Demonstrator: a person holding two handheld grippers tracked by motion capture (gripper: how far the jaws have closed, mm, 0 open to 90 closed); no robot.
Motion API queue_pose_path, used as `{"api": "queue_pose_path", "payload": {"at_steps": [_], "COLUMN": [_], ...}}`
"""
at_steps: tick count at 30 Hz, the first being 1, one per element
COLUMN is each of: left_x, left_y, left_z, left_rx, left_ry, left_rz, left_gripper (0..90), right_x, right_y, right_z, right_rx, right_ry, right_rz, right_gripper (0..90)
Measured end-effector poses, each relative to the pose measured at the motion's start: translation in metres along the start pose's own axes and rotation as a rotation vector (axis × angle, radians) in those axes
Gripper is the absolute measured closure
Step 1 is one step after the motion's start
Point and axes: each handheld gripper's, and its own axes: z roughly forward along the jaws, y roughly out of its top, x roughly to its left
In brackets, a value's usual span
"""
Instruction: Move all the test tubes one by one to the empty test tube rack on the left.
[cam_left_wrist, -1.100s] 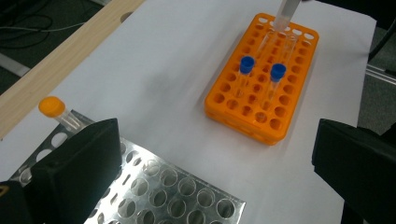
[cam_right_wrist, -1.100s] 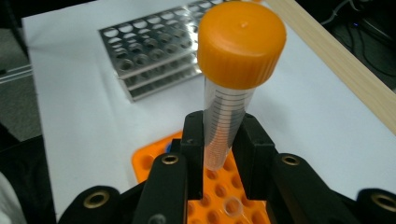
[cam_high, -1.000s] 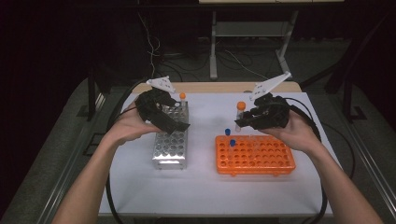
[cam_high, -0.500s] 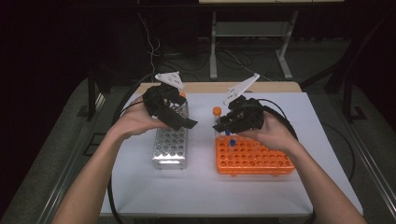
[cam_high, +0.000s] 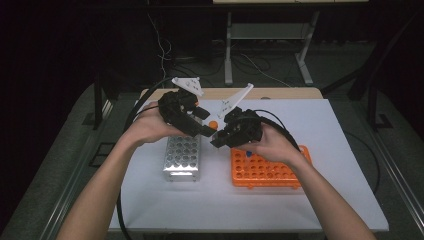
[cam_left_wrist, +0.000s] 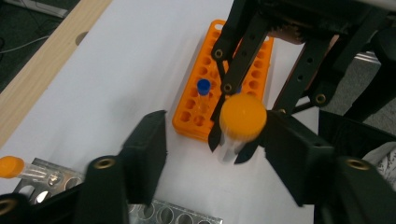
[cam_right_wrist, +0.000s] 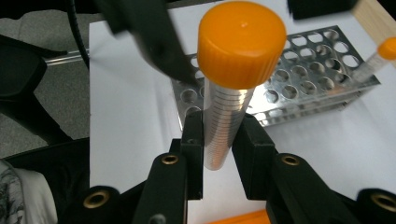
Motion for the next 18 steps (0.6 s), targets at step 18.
{"api": "queue_pose_path", "payload": {"at_steps": [18], "left_x": [0.006], "left_y": [-0.001], "left_z": [0.004], "left_rx": [0.066], "left_ry": [-0.046], "left_rz": [0.025], "left_gripper": [68.5], "right_x": [-0.001], "right_y": [0.002], "right_z": [0.009], "right_rx": [-0.024], "right_ry": [0.013], "right_rz": [0.018], "right_gripper": [62.9]}}
